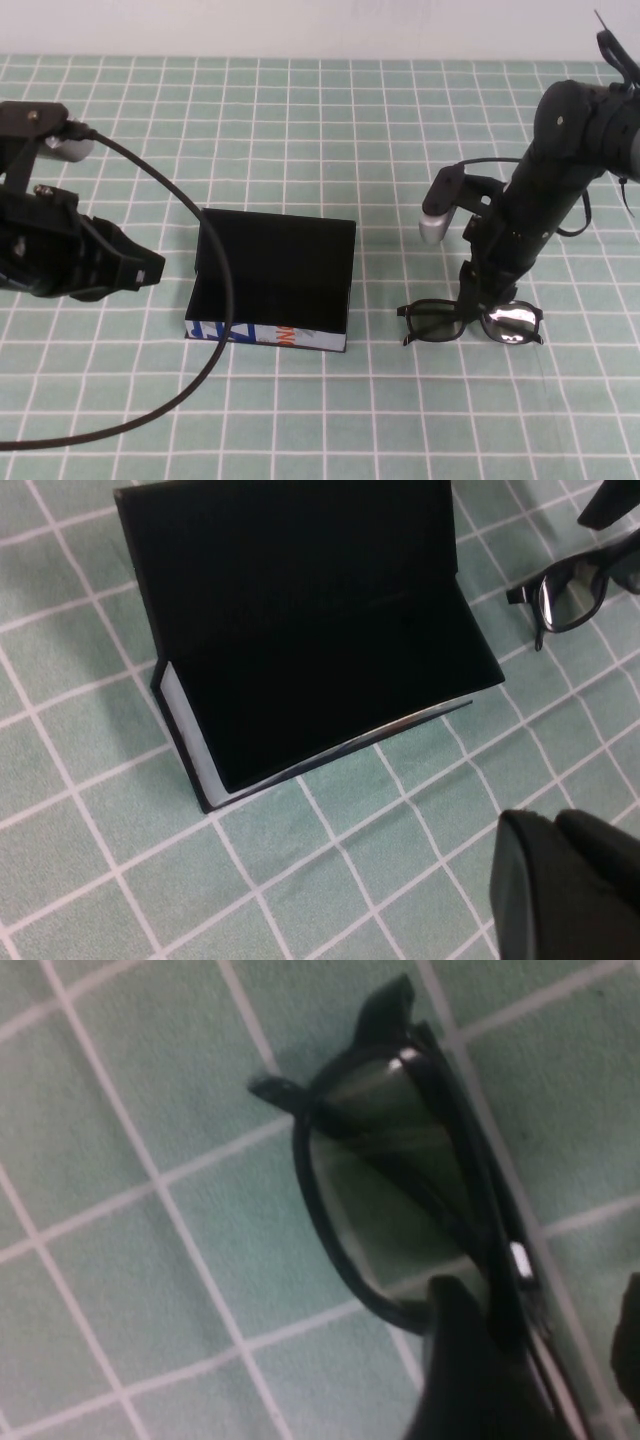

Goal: Return glasses to glasses case
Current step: Pick up the glasses from the table, then place the glasses in the glasses case

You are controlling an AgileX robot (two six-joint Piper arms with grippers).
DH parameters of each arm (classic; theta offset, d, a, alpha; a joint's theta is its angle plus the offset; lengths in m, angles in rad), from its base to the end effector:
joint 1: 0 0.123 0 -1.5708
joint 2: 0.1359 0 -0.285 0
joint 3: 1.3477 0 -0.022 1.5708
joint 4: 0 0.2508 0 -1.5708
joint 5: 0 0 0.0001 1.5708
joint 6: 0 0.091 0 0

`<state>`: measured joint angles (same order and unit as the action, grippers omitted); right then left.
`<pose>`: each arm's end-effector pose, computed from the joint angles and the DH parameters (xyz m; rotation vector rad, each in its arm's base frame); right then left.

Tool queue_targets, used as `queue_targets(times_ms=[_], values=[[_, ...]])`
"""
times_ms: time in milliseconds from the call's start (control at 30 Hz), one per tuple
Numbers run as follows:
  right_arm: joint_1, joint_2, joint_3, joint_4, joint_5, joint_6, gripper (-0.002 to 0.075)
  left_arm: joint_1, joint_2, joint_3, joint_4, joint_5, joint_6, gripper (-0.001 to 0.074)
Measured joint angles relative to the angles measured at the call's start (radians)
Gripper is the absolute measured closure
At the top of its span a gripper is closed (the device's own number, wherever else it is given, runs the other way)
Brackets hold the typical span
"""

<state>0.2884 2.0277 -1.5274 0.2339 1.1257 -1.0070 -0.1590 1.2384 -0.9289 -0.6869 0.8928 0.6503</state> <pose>0.3795 0.1324 0.1899 -1.7045 2.4976 0.2851 0.2272 -0.0820 0.3026 0.6071 2.4154 -0.6498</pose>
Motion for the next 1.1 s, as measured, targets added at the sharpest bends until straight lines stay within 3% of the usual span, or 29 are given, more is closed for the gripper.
queue_targets(times_ms=[167,367,433,900,1100], values=[[0.0,0.011,0.0,0.023,0.0,-0.008,0.0487,0.0,0.0,0.0,0.0,-0.002,0.002,0.0736],[-0.001,0.012,0.0,0.034,0.03,-0.019,0.0672,0.0,0.0,0.0,0.0,-0.002,0.002,0.0736],[-0.001,0.012,-0.002,0.038,0.053,-0.034,0.0697,0.0,0.0,0.0,0.0,-0.004,0.002,0.0736],[0.002,-0.029,-0.179,0.123,0.082,0.011,0.0724,0.0,0.0,0.0,0.063,-0.038,-0.008,0.0736],[0.074,-0.048,-0.289,0.131,0.092,0.07,0.0724,0.019,0.0,-0.002,0.088,-0.056,-0.066,0.0736]])
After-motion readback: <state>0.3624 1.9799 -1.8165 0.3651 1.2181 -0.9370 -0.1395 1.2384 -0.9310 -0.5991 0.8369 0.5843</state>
